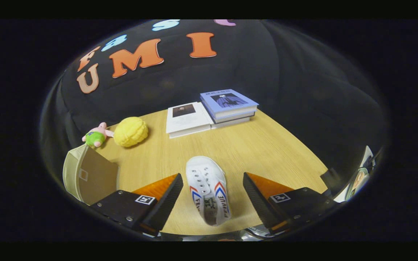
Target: Open the storage box then place both shoes into the box .Put the left shoe in first, then the right shoe, with the right side of both shoes facing outward in a uniform manner.
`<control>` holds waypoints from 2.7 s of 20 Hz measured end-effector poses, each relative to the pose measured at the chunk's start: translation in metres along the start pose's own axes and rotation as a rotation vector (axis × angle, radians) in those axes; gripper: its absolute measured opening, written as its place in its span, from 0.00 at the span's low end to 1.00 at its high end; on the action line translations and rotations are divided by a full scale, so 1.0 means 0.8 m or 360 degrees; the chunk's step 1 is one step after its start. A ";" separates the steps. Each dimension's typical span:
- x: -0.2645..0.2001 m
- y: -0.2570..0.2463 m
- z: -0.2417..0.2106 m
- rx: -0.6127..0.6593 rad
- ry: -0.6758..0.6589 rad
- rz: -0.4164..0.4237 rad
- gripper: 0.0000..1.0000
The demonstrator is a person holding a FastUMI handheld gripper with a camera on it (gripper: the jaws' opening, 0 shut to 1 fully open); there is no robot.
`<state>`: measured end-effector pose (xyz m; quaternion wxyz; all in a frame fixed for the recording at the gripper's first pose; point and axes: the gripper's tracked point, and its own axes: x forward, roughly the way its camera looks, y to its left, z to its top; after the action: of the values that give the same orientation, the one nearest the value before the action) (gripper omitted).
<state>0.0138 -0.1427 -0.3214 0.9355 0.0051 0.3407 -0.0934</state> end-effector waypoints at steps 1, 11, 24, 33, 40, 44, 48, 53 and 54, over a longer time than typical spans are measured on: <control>0.004 -0.007 -0.009 0.0007 0.0022 -0.0012 0.99; 0.042 -0.028 -0.104 -0.0044 0.0291 -0.0102 0.89; 0.028 0.000 -0.093 0.0257 0.0287 -0.0017 0.01; -0.033 0.125 0.022 0.0366 0.0056 0.0149 0.00; -0.106 0.271 0.062 0.0337 -0.0049 0.0340 0.00; -0.137 0.339 0.049 0.0294 -0.0066 0.0395 0.00; -0.147 0.389 0.022 0.0249 -0.0056 0.0413 0.00; -0.134 0.426 -0.014 0.0153 -0.0019 0.0386 0.00; -0.129 0.430 -0.020 0.0111 -0.0006 0.0361 0.00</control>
<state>-0.0120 0.2137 -0.2864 0.9400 0.0759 0.3327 0.0013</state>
